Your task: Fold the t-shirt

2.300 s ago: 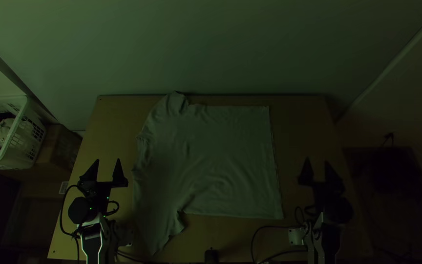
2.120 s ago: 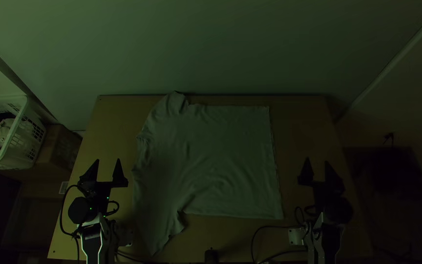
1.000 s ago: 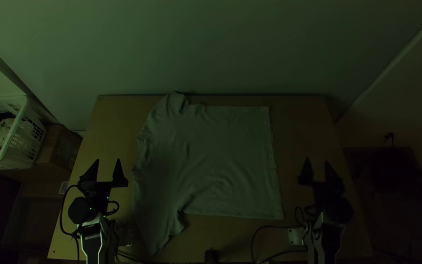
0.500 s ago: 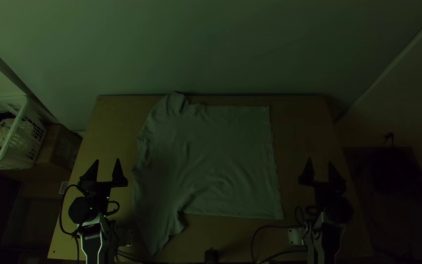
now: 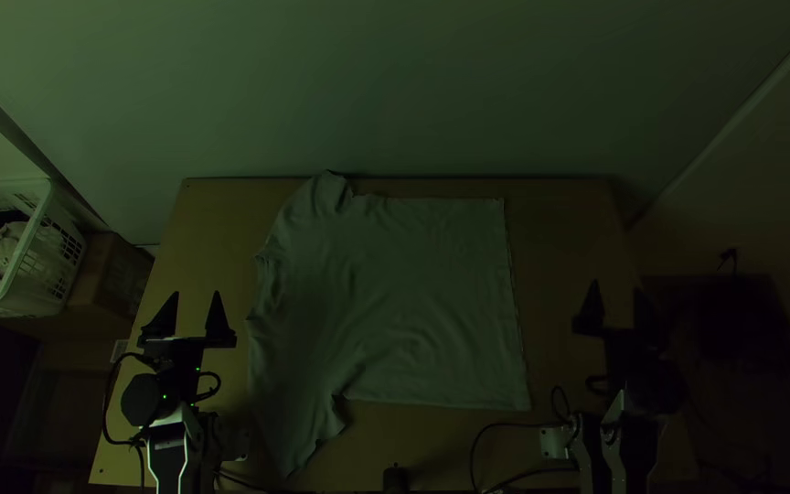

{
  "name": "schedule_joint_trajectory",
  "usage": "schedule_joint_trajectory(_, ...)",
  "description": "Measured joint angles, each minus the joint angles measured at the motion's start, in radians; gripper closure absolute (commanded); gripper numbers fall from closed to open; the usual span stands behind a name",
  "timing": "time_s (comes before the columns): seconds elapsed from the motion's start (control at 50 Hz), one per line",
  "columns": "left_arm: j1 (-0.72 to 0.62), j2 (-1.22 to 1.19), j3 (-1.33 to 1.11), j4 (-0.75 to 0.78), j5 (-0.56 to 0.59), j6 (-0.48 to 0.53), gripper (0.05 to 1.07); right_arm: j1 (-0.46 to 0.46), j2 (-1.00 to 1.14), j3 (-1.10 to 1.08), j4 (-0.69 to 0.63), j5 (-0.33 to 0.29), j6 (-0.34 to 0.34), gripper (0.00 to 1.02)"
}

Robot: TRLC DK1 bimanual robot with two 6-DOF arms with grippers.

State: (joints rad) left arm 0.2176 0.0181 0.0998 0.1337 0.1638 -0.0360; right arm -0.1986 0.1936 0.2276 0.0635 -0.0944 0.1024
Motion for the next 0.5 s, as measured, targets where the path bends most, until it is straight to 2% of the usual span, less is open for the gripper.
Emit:
schedule_joint_trajectory(0.26, -0.01, 0.256, 0.193, 0.05, 0.0, 0.0, 0.09, 0.002, 0.114, 0.076, 0.051, 0.0, -0.011, 0.03)
schedule_joint_trajectory(0.5, -0.016, 0.476, 0.396, 0.072, 0.0, -0.001, 0.09, 0.022, 0.278, 0.257, 0.056, 0.0, -0.011, 0.03)
